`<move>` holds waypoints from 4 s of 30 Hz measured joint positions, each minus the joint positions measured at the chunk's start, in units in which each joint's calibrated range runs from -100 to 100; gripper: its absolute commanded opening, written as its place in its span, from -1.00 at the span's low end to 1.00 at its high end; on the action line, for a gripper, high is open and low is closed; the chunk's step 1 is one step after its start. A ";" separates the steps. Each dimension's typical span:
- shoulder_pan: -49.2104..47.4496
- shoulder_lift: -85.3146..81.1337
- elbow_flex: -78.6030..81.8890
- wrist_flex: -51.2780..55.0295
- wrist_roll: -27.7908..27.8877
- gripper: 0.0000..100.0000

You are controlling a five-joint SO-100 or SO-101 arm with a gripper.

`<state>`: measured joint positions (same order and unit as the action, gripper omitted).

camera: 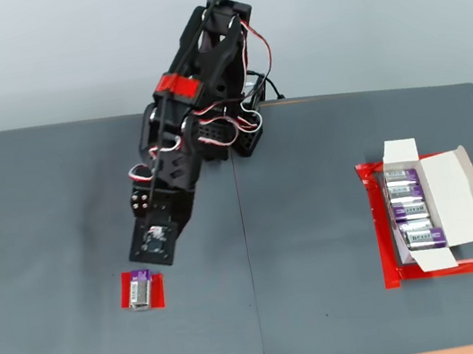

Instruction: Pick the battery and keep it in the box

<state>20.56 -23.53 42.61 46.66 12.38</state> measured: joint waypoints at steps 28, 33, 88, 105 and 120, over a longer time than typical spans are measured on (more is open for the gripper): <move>2.80 24.30 -15.36 -0.17 3.91 -0.63; 2.73 24.30 -15.36 -0.17 3.91 -0.41; 0.96 34.15 -18.59 -0.26 3.96 -0.40; 0.96 34.15 -18.59 -0.26 3.96 -0.73; 1.25 34.15 -18.95 -0.17 3.76 -0.93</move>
<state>21.81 10.62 23.66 46.49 16.14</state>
